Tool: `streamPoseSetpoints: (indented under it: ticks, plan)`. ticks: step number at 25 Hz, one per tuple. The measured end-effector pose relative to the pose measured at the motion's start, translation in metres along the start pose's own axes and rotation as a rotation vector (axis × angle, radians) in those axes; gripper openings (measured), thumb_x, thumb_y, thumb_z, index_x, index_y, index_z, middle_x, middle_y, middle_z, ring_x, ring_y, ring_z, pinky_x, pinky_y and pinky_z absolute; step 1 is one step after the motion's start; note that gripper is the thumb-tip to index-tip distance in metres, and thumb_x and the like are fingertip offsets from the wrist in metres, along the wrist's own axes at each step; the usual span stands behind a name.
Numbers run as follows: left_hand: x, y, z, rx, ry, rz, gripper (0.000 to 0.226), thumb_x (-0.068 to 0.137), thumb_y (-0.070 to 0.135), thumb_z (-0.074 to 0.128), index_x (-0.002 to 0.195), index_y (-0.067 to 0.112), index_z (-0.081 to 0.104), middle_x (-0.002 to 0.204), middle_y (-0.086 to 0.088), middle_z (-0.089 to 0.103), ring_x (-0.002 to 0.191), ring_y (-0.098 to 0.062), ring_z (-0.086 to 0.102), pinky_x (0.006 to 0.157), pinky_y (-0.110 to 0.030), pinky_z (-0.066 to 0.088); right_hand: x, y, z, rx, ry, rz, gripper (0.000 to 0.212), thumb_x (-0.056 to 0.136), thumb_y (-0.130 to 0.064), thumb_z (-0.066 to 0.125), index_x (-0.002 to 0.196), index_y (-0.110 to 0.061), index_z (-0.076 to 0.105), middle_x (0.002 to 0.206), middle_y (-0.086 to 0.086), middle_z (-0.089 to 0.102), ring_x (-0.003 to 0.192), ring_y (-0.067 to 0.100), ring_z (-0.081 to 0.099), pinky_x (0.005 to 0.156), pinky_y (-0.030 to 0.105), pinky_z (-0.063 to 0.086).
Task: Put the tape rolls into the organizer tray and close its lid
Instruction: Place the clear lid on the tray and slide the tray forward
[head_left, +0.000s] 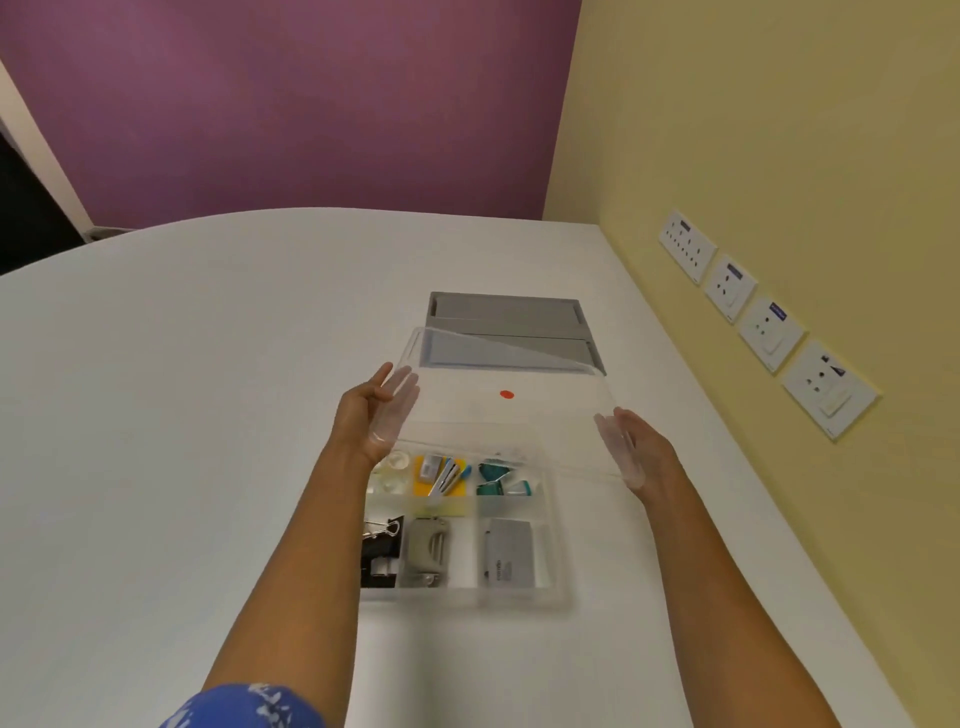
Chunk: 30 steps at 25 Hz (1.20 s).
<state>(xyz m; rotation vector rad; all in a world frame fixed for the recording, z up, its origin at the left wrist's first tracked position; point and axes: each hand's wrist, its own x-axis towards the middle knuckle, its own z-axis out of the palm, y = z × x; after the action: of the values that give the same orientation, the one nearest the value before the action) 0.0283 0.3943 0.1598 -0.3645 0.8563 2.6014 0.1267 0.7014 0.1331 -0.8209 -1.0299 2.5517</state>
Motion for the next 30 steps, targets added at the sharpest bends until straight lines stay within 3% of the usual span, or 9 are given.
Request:
streamPoseSetpoints:
  ticks: [2,4,7,9,12,17,21,24,30]
  plan:
    - [-0.001,0.012,-0.02,0.342,0.044,-0.007,0.035,0.095,0.002,0.033,0.127,0.003,0.047,0.137,-0.015,0.05,0.115,-0.031,0.056,0.093,-0.036,0.046,-0.007,0.014,0.008,-0.263,-0.028,0.026,0.045,0.097,-0.006,0.05,0.14,-0.002,0.038,0.125,0.013,0.055,0.104,0.031,0.061,0.079,0.03,0.06]
    - [-0.005,0.025,-0.039,0.704,0.077,-0.02,0.024,0.099,0.02,0.038,0.11,0.004,0.053,0.129,-0.014,0.057,0.102,-0.027,0.061,0.087,-0.035,0.048,-0.013,0.026,0.01,-0.551,-0.027,0.041,0.047,0.098,-0.006,0.05,0.142,-0.005,0.035,0.13,0.014,0.058,0.101,0.031,0.062,0.087,0.036,0.053]
    - [-0.011,0.041,-0.061,1.037,0.116,0.014,0.038,0.1,0.036,0.033,0.119,0.009,0.052,0.099,-0.01,0.068,0.082,-0.02,0.064,0.074,-0.031,0.048,-0.022,0.043,0.01,-0.747,-0.002,0.036,0.044,0.099,-0.014,0.05,0.141,-0.008,0.039,0.132,0.015,0.059,0.099,0.029,0.06,0.091,0.038,0.049]
    - [-0.014,0.043,-0.074,1.168,0.122,0.06,0.039,0.1,0.04,0.031,0.123,0.015,0.05,0.09,-0.011,0.068,0.074,-0.021,0.062,0.07,-0.031,0.046,-0.029,0.056,0.011,-0.839,0.032,0.007,0.04,0.099,-0.022,0.049,0.138,-0.012,0.044,0.126,0.015,0.061,0.094,0.028,0.06,0.081,0.033,0.052]
    - [-0.013,0.035,-0.09,1.25,0.189,0.132,0.038,0.1,0.034,0.034,0.121,0.01,0.055,0.093,-0.012,0.067,0.075,-0.025,0.061,0.064,-0.028,0.047,-0.033,0.08,0.014,-0.911,0.154,-0.062,0.036,0.099,-0.02,0.049,0.135,-0.014,0.05,0.118,0.015,0.06,0.089,0.028,0.058,0.069,0.031,0.053]
    - [-0.008,0.021,-0.11,1.351,0.378,0.219,0.037,0.1,0.028,0.035,0.095,0.005,0.064,0.091,-0.012,0.063,0.083,-0.029,0.061,0.079,-0.036,0.052,-0.031,0.104,0.01,-1.261,0.262,-0.215,0.035,0.097,-0.015,0.048,0.129,-0.005,0.058,0.131,0.017,0.059,0.118,0.033,0.056,0.104,0.041,0.047]
    - [-0.006,0.012,-0.12,1.507,0.498,0.229,0.037,0.1,0.026,0.036,0.076,0.007,0.056,0.066,-0.005,0.055,0.073,-0.025,0.056,0.071,-0.03,0.044,-0.028,0.112,0.009,-1.395,0.264,-0.238,0.035,0.099,-0.017,0.046,0.127,-0.001,0.059,0.13,0.018,0.06,0.119,0.034,0.056,0.104,0.042,0.047]
    - [-0.005,0.003,-0.125,1.547,0.556,0.211,0.042,0.101,0.029,0.034,0.081,0.003,0.06,0.079,-0.011,0.06,0.073,-0.024,0.057,0.076,-0.033,0.048,-0.023,0.113,0.008,-1.408,0.276,-0.226,0.034,0.098,-0.014,0.046,0.128,-0.002,0.058,0.132,0.019,0.058,0.12,0.035,0.055,0.104,0.043,0.047]
    - [0.008,-0.002,-0.123,1.601,0.632,0.214,0.041,0.101,0.032,0.033,0.108,0.003,0.062,0.111,-0.017,0.066,0.098,-0.033,0.063,0.085,-0.039,0.049,-0.004,0.109,0.018,-1.41,0.297,-0.24,0.036,0.098,-0.015,0.046,0.132,-0.005,0.054,0.137,0.018,0.055,0.123,0.035,0.053,0.104,0.043,0.046]
